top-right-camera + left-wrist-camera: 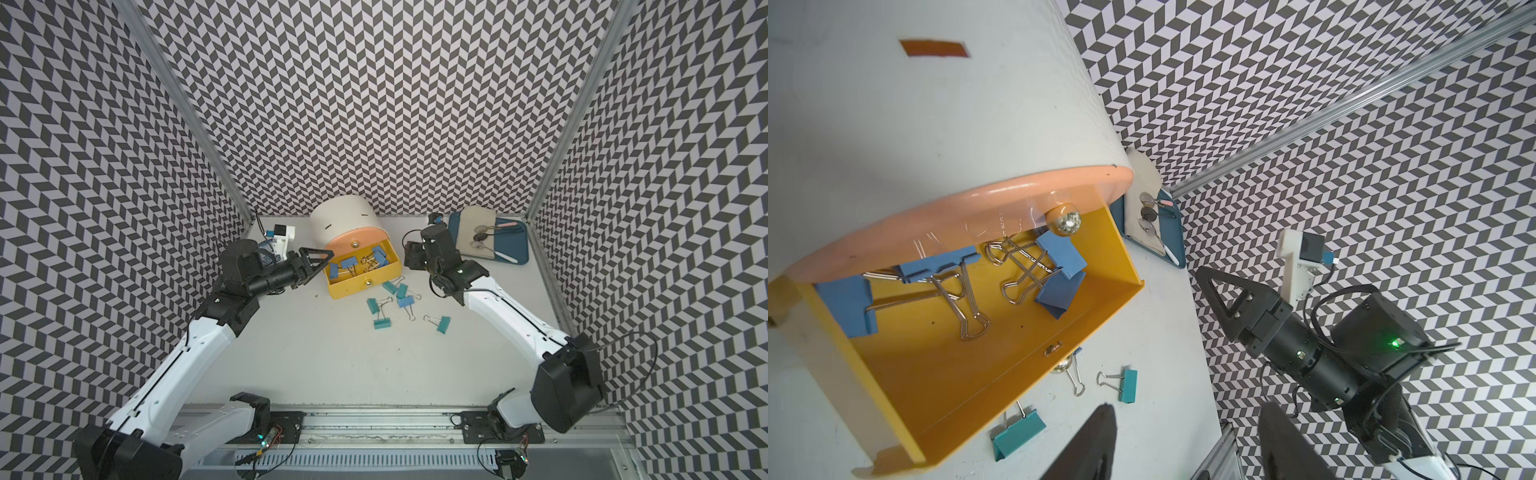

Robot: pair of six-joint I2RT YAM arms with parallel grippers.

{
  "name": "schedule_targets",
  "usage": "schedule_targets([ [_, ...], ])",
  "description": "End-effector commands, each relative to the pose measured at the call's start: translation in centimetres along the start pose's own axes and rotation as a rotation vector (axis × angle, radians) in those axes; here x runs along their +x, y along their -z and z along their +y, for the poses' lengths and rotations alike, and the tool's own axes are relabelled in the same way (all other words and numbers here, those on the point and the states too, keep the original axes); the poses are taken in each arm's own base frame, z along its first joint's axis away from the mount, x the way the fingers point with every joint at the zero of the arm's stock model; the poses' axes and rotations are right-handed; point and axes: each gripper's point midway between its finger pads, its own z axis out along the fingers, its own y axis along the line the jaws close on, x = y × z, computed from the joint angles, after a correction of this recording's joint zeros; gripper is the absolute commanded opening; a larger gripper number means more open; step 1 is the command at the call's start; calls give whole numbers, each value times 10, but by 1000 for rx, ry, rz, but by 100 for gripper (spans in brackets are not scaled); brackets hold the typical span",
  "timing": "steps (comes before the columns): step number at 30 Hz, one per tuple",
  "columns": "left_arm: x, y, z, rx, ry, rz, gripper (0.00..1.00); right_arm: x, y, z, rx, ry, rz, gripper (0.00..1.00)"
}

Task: Put the binder clips in the drawer according to color
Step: Place the binder clip in the drawer, then pick up the binder clip at the center of the board.

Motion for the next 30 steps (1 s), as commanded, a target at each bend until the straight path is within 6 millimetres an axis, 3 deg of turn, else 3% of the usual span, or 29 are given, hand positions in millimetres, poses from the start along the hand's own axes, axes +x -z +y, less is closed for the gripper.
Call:
schedule_targets([
  [1, 9, 7, 12, -28, 11, 6, 59, 9, 4, -3, -28, -26, -16, 73],
  [13, 28, 33, 46, -126, 61, -25, 59, 103, -26, -19, -67, 3, 214, 77],
  [21, 35, 43, 63, -153, 105, -53, 59, 135, -46, -19, -111, 48, 288, 79],
  [30, 32, 43, 71, -174, 123, -62, 59, 151, -66, -20, -124, 109, 324, 80],
])
